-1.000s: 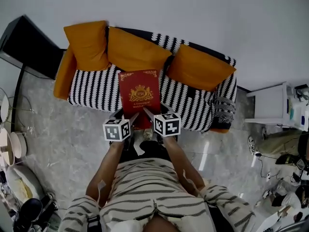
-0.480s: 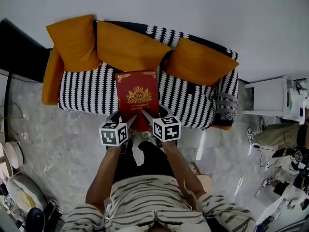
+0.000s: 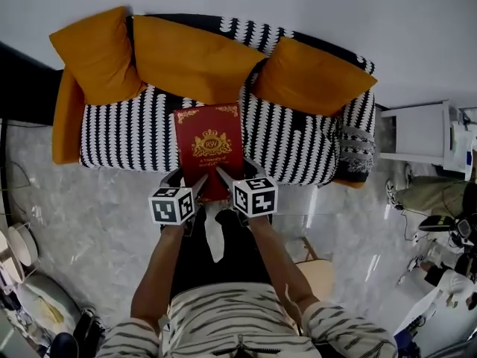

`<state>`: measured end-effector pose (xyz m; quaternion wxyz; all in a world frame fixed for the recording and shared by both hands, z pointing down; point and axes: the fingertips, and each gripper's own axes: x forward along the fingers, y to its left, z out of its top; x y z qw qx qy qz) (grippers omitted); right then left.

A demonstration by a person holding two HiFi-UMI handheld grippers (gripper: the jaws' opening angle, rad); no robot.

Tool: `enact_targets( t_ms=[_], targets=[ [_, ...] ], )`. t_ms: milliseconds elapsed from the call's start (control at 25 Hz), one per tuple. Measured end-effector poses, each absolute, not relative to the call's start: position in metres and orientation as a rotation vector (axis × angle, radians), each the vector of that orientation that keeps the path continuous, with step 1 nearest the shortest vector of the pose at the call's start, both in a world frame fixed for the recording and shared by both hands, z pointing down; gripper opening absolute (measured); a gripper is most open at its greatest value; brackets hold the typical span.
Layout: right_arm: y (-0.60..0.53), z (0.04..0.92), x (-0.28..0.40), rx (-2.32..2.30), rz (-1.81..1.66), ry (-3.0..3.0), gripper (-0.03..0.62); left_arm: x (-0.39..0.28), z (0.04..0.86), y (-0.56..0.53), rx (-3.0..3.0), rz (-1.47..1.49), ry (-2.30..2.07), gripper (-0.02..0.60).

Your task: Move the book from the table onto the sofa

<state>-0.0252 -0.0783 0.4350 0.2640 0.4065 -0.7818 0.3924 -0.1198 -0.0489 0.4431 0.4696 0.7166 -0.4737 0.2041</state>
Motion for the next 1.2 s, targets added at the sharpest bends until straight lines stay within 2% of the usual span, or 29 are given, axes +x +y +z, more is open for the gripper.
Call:
enact_targets(
  t_ms=[1200],
  targets=[
    [-0.093,0.598,-0.024,1.122,1.21,-1.983,0.316,-0.122,0.601,-0.068,1.679,0.594,-1.078,0.333]
  ],
)
